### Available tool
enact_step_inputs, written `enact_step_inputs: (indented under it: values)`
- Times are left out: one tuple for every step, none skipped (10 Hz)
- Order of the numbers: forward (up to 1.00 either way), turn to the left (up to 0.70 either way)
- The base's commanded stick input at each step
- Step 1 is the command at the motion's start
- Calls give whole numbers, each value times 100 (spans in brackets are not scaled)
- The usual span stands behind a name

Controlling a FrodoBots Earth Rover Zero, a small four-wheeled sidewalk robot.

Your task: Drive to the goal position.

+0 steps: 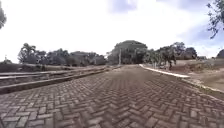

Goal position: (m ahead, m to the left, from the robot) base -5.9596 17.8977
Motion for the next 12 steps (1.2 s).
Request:
enact_step_inputs:
  values:
    - [0,45]
    - [0,45]
    - [0,45]
    - [0,45]
    - [0,45]
    - [0,45]
    - [0,45]
    - [0,45]
    - [0,45]
    - [0,45]
    - [0,45]
    - [0,45]
